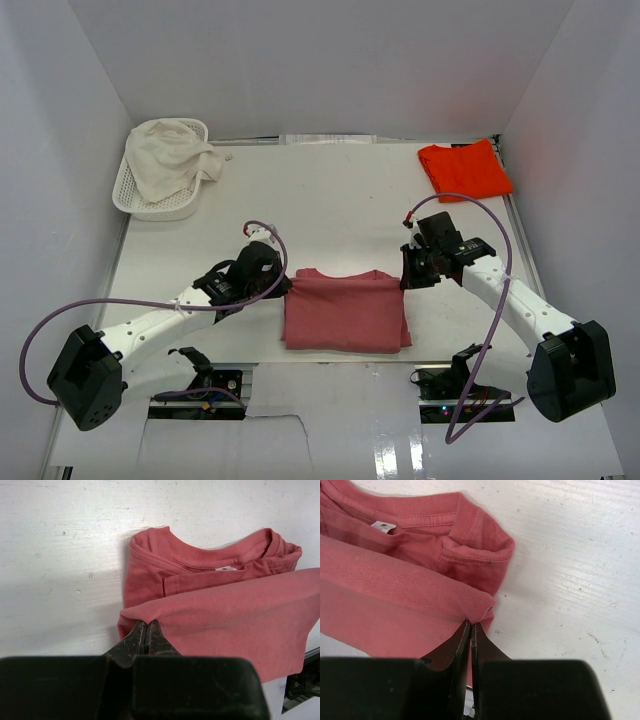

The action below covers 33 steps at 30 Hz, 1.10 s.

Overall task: Fold and stack the t-shirts
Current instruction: Fold the long partially folded tshirt into a neat square

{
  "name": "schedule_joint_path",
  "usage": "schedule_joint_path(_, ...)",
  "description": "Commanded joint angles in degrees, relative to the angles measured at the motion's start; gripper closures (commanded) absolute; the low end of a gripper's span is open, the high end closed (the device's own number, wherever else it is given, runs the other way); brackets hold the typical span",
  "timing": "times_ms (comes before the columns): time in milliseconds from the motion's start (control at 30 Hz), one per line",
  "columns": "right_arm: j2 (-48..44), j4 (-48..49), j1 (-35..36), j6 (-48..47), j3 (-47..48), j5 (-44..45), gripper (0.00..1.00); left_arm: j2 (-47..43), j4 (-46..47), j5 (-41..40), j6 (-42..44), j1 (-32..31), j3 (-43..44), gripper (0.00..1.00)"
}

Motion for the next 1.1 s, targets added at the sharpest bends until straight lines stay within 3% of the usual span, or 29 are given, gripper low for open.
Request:
schedule_joint_path(0,-0.6,-0.5,-0.5,-1.2,0.4,0.5,0.92,-0.2,-0.7,-1.2,0.7,0.9,2.3,1.0)
schedule_joint_path(367,2.4,-0.1,-1.7,-3.1,5.3,1.5,0.92,2.6,4.6,0.2,0.1,4.6,2.2,0.99)
schedule_joint_path(667,11.3,4.5,-5.6,-4.5,9.1,1.4,0.92,12.2,15.1,2.9,1.7,10.6,4.9,0.98)
schedule_joint_path(767,14.3,8.5,-7.0,-4.4,9.2,2.1,0.92,15.4,20.9,2.1,2.1,11.2,5.0,0.88)
schedule_joint_path(1067,24.4,15.0,-8.0,-4.0,12.3,2.6,0.92,25.6,26.0,2.1,2.1,13.2,9.0,0.93)
